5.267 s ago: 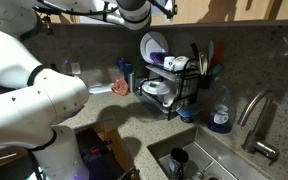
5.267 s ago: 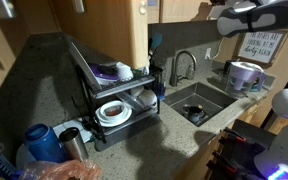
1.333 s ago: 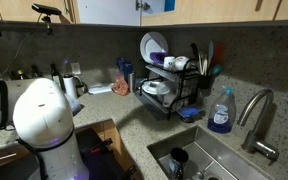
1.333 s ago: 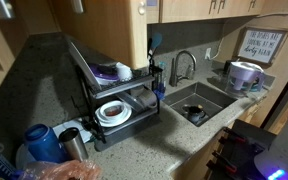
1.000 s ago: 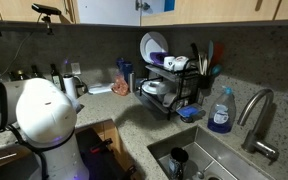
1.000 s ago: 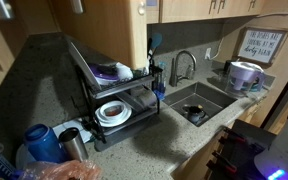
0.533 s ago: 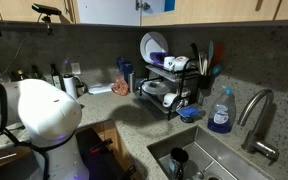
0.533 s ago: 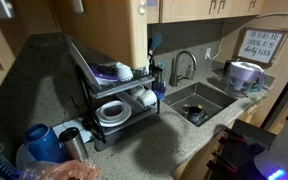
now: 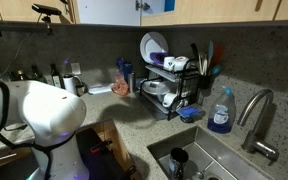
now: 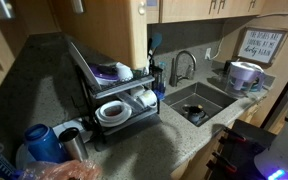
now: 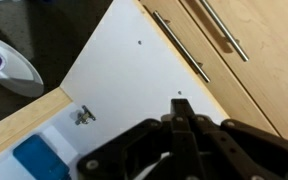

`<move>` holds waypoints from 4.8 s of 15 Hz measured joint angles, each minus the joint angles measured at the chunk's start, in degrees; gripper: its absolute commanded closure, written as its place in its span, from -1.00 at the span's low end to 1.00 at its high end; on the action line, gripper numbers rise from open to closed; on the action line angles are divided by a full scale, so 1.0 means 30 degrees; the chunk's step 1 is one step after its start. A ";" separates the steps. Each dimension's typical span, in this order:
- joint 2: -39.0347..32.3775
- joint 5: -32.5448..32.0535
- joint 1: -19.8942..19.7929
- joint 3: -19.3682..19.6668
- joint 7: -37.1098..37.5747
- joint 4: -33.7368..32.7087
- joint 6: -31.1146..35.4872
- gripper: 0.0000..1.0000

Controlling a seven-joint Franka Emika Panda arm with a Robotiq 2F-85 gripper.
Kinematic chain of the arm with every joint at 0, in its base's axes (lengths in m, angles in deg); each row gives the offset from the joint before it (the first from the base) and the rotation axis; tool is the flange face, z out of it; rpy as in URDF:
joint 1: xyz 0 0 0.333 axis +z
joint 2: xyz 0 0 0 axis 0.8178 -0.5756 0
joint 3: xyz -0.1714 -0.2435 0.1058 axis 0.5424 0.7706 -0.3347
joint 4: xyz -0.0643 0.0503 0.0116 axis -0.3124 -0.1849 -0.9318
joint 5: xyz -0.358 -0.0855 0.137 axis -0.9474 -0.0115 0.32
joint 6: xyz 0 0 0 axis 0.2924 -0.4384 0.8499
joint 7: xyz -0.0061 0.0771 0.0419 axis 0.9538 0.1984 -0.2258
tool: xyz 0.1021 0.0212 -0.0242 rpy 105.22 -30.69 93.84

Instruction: Close the open upper cabinet doors

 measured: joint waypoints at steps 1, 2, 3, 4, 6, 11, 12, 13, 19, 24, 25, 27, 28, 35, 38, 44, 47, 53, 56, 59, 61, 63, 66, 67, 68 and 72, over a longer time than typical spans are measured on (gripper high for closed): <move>-0.0383 0.0318 0.0365 -0.0251 -0.0023 -0.0117 0.0446 0.99; -0.0786 0.0539 0.0675 -0.0483 -0.0034 -0.0252 0.0839 0.99; -0.1228 0.0729 0.0953 -0.0717 -0.0046 -0.0393 0.1253 0.99; -0.1665 0.0852 0.1181 -0.0940 -0.0047 -0.0526 0.1671 0.99; -0.2633 0.1019 0.1511 -0.1381 -0.0047 -0.0861 0.2528 0.99; -0.3942 0.0971 0.1695 -0.1891 -0.0043 -0.1279 0.3474 0.97; -0.3894 0.0971 0.1696 -0.1893 -0.0042 -0.1279 0.3472 0.97; -0.3823 0.0971 0.1698 -0.1885 -0.0040 -0.1274 0.3470 0.97; -0.3742 0.0967 0.1701 -0.1936 -0.0037 -0.1247 0.3462 0.99; -0.4202 0.0967 0.1728 -0.2332 -0.0038 -0.1284 0.3732 0.99; -0.4422 0.0962 0.1728 -0.2483 -0.0043 -0.1312 0.3980 0.99; -0.4955 0.0878 0.1724 -0.2776 -0.0053 -0.1383 0.4666 0.99; -0.5269 0.0783 0.1723 -0.2928 -0.0057 -0.1423 0.5104 0.99; -0.7777 -0.1283 0.1717 -0.3415 -0.0119 -0.2338 0.7511 0.99; -0.8972 -0.2628 0.1729 -0.3498 -0.0119 -0.2958 0.7889 0.99; -1.0865 -0.5530 0.1003 -0.3906 -0.0008 -0.3945 0.8224 0.99; -1.1060 -0.6754 -0.0992 -0.4905 0.0160 -0.4353 0.8567 0.99; -1.0886 -0.7625 -0.4386 -0.7099 0.0257 -0.5364 0.8690 0.99; -1.0330 -0.7661 -0.5214 -0.7533 0.0257 -0.5585 0.8690 0.99; -0.9426 -0.7662 -0.5734 -0.7553 0.0257 -0.5601 0.8684 0.99; -0.8918 -0.7662 -0.6006 -0.7548 0.0257 -0.5589 0.8650 0.99; -0.8663 -0.7662 -0.6170 -0.7549 0.0257 -0.5528 0.8612 0.99; -0.8573 -0.7662 -0.6354 -0.7569 0.0257 -0.5348 0.8511 0.99; -0.8575 -0.7662 -0.6428 -0.7611 0.0257 -0.5304 0.8483 0.99; -0.8579 -0.7662 -0.6533 -0.7682 0.0257 -0.5284 0.8465 0.99; -0.8578 -0.7663 -0.6918 -0.8035 0.0257 -0.5287 0.8464 0.99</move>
